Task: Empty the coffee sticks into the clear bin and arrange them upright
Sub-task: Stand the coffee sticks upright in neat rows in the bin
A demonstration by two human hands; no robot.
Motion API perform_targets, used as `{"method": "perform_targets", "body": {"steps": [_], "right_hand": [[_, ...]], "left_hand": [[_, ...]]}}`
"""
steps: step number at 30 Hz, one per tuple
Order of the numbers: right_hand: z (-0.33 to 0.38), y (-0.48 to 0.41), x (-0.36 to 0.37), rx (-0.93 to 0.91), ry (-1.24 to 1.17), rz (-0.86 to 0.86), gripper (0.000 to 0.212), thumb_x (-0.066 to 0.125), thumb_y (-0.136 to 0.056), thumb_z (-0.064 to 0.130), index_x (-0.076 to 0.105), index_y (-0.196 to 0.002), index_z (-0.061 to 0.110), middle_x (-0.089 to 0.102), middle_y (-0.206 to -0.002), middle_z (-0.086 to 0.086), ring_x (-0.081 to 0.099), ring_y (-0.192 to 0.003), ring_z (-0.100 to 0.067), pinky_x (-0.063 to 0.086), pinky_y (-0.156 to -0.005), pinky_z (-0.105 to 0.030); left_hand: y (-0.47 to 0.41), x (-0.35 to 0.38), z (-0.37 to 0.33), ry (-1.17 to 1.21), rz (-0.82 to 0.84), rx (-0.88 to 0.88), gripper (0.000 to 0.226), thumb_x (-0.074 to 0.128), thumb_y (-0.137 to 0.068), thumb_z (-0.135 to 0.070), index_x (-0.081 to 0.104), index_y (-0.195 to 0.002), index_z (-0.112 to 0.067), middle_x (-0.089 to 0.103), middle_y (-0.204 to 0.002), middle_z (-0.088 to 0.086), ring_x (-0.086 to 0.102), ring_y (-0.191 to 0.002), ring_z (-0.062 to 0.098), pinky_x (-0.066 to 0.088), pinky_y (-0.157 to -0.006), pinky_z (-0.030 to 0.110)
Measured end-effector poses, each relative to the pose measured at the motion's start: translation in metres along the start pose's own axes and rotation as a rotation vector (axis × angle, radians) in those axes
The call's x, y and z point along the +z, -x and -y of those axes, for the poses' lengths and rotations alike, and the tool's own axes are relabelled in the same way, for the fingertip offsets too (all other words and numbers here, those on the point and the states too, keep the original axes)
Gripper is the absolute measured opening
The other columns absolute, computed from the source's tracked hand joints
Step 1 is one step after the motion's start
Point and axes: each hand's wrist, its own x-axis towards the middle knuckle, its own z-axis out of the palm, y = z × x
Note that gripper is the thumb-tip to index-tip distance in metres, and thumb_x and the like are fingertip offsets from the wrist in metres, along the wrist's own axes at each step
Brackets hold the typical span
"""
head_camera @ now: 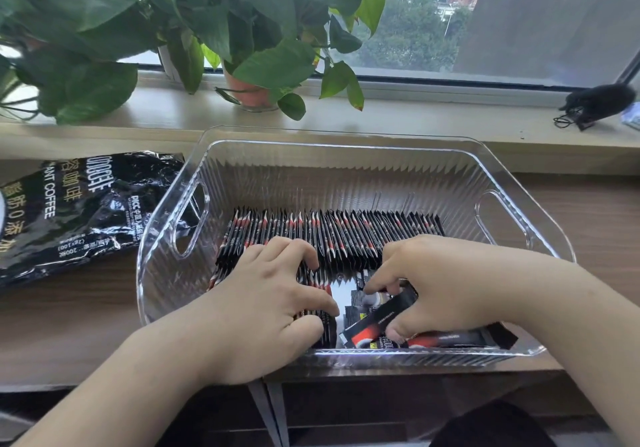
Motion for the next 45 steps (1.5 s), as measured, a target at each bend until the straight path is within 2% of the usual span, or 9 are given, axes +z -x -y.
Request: {"method": "perform_targets", "body": {"steps": [4, 9, 15, 21, 27, 30, 35, 40, 45], "right_hand": [[0.005, -0.009, 0.006, -0.007, 0.014, 0.013, 0.055, 0.079, -0.080, 0.049, 0.063, -0.132, 0.036, 0.059, -0.101, 0.018, 0.057, -0.095, -0.009, 0.045, -0.073, -0.023], [0.007, -0.016, 0.009, -0.050, -0.034, -0.029, 0.027, 0.085, -0.075, 0.042, 0.073, -0.098, 0.035, 0.062, -0.101, 0.010, 0.059, -0.091, -0.010, 0.051, -0.072, -0.027], [0.009, -0.011, 0.011, -0.049, -0.013, -0.058, 0.027, 0.082, -0.079, 0.040, 0.072, -0.100, 0.026, 0.065, -0.096, 0.010, 0.057, -0.080, -0.009, 0.043, -0.061, -0.018], [0.006, 0.003, -0.002, 0.020, -0.081, -0.290, 0.020, 0.080, -0.080, 0.044, 0.069, -0.090, 0.031, 0.061, -0.075, 0.018, 0.055, -0.070, 0.004, 0.038, -0.058, -0.013], [0.007, 0.017, -0.023, 0.157, -0.414, -0.702, 0.023, 0.085, -0.072, 0.045, 0.069, -0.073, 0.029, 0.064, -0.063, 0.014, 0.057, -0.058, 0.004, 0.039, -0.054, -0.012], [0.018, 0.011, -0.022, 0.292, -0.435, -0.498, 0.032, 0.083, -0.075, 0.047, 0.072, -0.077, 0.017, 0.070, -0.068, -0.003, 0.062, -0.059, -0.010, 0.052, -0.059, -0.027], [0.039, -0.021, 0.004, 0.335, -0.343, -0.257, 0.029, 0.078, -0.075, 0.035, 0.072, -0.079, 0.006, 0.065, -0.062, -0.007, 0.054, -0.052, -0.018, 0.043, -0.047, -0.023], [0.042, -0.032, 0.015, 0.341, -0.374, -0.253, 0.032, 0.081, -0.076, 0.041, 0.068, -0.074, 0.013, 0.062, -0.058, 0.000, 0.056, -0.049, -0.016, 0.047, -0.046, -0.024], [0.036, -0.022, 0.017, 0.273, -0.667, -0.174, 0.035, 0.072, -0.088, 0.049, 0.072, -0.087, 0.014, 0.074, -0.062, 0.000, 0.069, -0.050, -0.008, 0.057, -0.059, -0.025]], "left_hand": [[0.000, -0.001, -0.001, -0.008, -0.005, -0.002, 0.067, 0.009, -0.075, -0.055, 0.048, -0.129, -0.057, 0.019, -0.130, -0.017, 0.007, -0.132, 0.002, 0.007, -0.104, 0.024], [0.000, -0.002, -0.002, 0.000, 0.005, -0.010, 0.069, 0.007, -0.075, -0.055, 0.049, -0.130, -0.056, 0.018, -0.131, -0.018, 0.005, -0.132, -0.001, 0.007, -0.107, 0.024], [0.000, -0.002, -0.002, -0.020, -0.004, -0.008, 0.070, 0.007, -0.074, -0.055, 0.050, -0.129, -0.057, 0.020, -0.130, -0.017, 0.009, -0.131, 0.002, 0.008, -0.105, 0.024], [0.001, -0.002, -0.001, -0.007, -0.001, -0.008, 0.070, 0.008, -0.075, -0.055, 0.051, -0.130, -0.055, 0.020, -0.130, -0.018, 0.009, -0.131, 0.001, 0.008, -0.107, 0.025], [0.000, -0.001, 0.000, -0.012, -0.005, -0.004, 0.068, 0.009, -0.075, -0.055, 0.051, -0.129, -0.057, 0.022, -0.129, -0.017, 0.011, -0.131, 0.002, 0.011, -0.106, 0.025], [0.000, 0.000, 0.001, -0.004, 0.003, -0.008, 0.066, 0.011, -0.076, -0.055, 0.051, -0.128, -0.059, 0.023, -0.128, -0.018, 0.012, -0.130, 0.001, 0.012, -0.105, 0.025], [-0.001, 0.002, 0.000, 0.011, 0.001, -0.016, 0.066, 0.012, -0.075, -0.054, 0.050, -0.129, -0.059, 0.023, -0.127, -0.018, 0.013, -0.129, 0.001, 0.015, -0.108, 0.029], [0.001, 0.000, 0.000, 0.001, -0.024, 0.000, 0.064, 0.017, -0.077, -0.052, 0.059, -0.125, -0.052, 0.032, -0.126, -0.017, 0.021, -0.126, 0.002, 0.021, -0.108, 0.031], [0.002, 0.000, 0.000, 0.028, -0.063, 0.005, 0.058, 0.022, -0.080, -0.051, 0.061, -0.122, -0.051, 0.043, -0.120, -0.021, 0.028, -0.119, 0.000, 0.028, -0.104, 0.032]]}}
